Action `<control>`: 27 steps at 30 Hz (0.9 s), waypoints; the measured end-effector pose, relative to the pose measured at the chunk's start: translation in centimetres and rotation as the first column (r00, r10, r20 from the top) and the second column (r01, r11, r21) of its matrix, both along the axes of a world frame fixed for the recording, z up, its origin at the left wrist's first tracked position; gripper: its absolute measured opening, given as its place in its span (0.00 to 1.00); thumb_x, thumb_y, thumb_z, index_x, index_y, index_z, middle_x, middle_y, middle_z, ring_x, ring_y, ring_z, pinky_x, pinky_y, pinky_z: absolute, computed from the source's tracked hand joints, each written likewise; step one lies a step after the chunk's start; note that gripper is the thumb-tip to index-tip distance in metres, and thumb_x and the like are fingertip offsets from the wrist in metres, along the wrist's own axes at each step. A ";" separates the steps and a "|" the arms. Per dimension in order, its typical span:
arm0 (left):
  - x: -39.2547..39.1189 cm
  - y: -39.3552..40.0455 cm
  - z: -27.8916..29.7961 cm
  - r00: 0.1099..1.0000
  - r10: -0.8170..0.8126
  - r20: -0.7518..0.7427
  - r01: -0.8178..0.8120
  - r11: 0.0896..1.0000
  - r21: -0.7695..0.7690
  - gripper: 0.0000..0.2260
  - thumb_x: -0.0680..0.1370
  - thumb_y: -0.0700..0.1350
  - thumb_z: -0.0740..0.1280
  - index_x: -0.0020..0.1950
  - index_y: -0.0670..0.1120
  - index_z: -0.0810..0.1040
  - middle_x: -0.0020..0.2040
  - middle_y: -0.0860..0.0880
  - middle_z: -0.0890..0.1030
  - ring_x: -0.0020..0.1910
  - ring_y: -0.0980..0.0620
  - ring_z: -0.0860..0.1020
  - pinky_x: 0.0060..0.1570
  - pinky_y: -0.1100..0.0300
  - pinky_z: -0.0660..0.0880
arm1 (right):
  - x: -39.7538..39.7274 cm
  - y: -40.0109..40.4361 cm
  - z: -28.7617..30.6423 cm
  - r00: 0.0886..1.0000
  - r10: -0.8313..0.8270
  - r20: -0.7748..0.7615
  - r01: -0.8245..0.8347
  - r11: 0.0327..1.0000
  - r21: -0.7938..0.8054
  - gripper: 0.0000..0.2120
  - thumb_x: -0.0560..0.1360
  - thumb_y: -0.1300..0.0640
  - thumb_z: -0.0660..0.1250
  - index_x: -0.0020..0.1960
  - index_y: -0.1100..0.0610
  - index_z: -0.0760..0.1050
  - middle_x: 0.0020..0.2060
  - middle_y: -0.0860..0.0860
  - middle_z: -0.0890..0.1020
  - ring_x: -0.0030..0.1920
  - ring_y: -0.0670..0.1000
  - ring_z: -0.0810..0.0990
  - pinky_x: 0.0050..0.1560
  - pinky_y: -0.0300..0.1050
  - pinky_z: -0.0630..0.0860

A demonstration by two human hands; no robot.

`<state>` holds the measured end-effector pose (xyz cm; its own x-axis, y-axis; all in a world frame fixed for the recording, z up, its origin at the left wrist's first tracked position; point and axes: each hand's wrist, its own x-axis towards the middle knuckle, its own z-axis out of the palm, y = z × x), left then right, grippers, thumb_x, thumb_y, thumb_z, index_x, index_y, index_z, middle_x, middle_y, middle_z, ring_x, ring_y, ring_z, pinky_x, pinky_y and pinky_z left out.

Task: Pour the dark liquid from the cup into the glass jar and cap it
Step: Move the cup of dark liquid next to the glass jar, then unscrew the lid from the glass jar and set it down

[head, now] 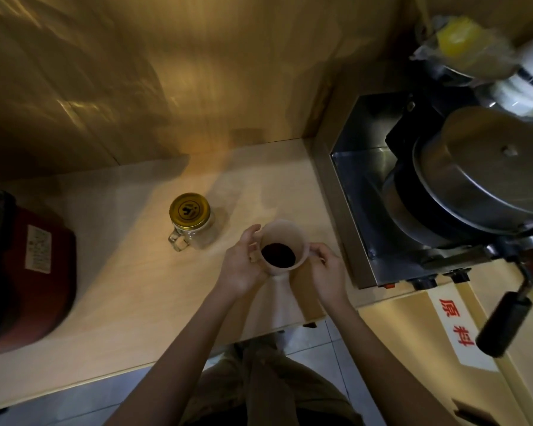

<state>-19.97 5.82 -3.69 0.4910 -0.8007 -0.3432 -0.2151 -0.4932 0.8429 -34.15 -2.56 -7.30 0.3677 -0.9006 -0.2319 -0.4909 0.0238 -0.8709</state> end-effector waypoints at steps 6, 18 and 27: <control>1.6 1.0 1.2 0.997 0.008 0.075 -0.007 1.000 -0.013 0.20 0.72 0.38 0.65 0.64 0.44 0.70 0.60 0.43 0.77 0.52 0.52 0.76 0.47 0.65 0.71 | 1.3 -1.1 3.1 0.993 0.000 -0.117 -0.024 0.980 -0.200 0.09 0.78 0.64 0.60 0.53 0.61 0.77 0.49 0.55 0.80 0.52 0.53 0.76 0.52 0.45 0.71; 8.6 6.5 -0.1 0.830 0.419 0.367 -0.370 0.907 -0.200 0.29 0.67 0.41 0.72 0.65 0.43 0.67 0.62 0.42 0.74 0.59 0.46 0.73 0.53 0.55 0.73 | 14.2 1.4 6.6 0.719 0.578 -0.386 -0.693 0.638 -0.335 0.27 0.74 0.52 0.68 0.69 0.56 0.65 0.65 0.54 0.70 0.66 0.53 0.66 0.64 0.48 0.67; 10.9 4.7 -3.9 0.942 0.251 0.224 -0.257 0.966 -0.003 0.47 0.63 0.47 0.76 0.74 0.42 0.52 0.75 0.43 0.59 0.74 0.45 0.59 0.69 0.54 0.59 | 19.5 2.5 4.6 0.596 0.537 -0.597 -0.787 0.536 -0.304 0.45 0.70 0.38 0.68 0.76 0.55 0.50 0.69 0.56 0.64 0.68 0.57 0.62 0.65 0.52 0.66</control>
